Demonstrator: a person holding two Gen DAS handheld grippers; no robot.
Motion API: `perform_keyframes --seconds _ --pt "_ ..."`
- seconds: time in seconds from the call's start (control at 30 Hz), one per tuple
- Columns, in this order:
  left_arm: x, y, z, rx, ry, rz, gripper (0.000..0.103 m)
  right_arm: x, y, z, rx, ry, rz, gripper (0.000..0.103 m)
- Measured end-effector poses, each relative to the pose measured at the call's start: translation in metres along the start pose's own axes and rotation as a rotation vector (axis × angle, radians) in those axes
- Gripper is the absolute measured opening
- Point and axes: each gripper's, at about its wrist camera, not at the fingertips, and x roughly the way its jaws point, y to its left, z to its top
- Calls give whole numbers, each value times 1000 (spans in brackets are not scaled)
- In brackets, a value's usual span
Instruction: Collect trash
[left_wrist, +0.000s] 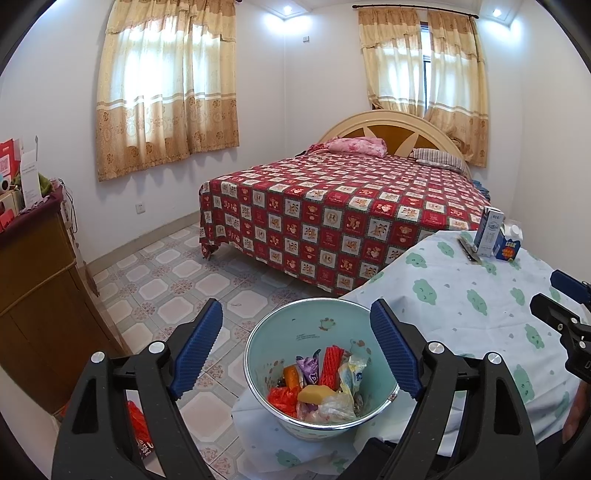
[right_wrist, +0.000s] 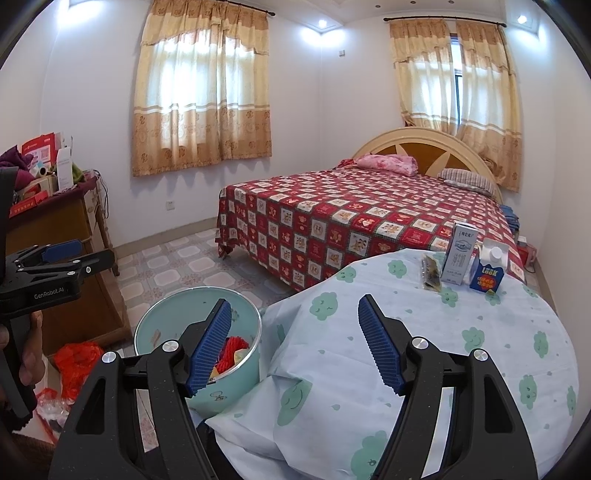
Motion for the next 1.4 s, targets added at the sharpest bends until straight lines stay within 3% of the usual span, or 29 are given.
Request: perform_keyframes --seconds 0.67,0.7,0.73,1.13,1.27,1.4 --pt "-1 -5 -3 46 1 6 86 -4 -10 -3 15 -13 -20 75" --pt "-1 -5 -3 52 0 9 88 -4 -10 -3 16 -14 -21 75" --pt "0 -5 -2 55 2 11 96 -4 -11 -3 16 -15 -21 75" --pt "3 -1 -4 58 9 25 97 -1 -18 -6 25 1 -28 76" --pt "5 0 -6 46 21 2 97 6 -55 -6 98 35 -77 79" --pt "12 1 -11 28 48 -15 97 28 -150 -19 264 135 -232 80"
